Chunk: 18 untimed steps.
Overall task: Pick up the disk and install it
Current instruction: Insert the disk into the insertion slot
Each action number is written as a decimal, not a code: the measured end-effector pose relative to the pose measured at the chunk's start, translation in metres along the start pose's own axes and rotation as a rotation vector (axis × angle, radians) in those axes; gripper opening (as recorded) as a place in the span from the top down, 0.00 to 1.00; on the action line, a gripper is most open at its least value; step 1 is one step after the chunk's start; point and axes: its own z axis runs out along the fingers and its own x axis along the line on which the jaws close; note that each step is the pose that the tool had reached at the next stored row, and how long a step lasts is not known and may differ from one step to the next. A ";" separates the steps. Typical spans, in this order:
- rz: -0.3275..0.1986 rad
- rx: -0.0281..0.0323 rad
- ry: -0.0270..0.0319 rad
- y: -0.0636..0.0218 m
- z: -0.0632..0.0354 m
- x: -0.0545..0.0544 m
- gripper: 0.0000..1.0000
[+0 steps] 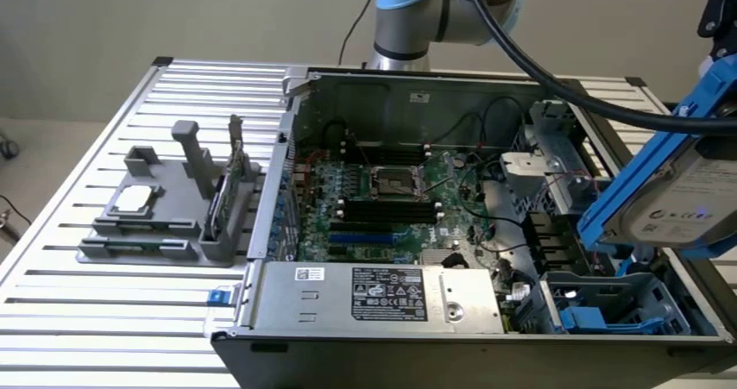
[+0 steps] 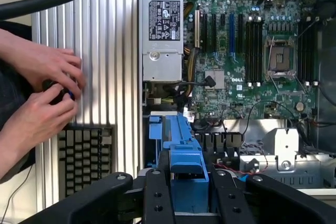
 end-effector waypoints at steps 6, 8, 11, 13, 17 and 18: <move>-0.005 0.0019 0.0002 -0.0037 0.0105 0.000 0.67; -0.010 0.0038 0.0005 -0.0043 0.0137 0.000 0.67; -0.020 0.0075 0.0008 -0.0049 0.0178 0.000 0.67; -0.028 0.0102 0.0013 -0.0054 0.0205 0.000 0.67; -0.043 0.0118 0.0022 -0.0058 0.0267 0.000 0.67; -0.046 0.0119 0.0023 -0.0060 0.0284 0.000 0.67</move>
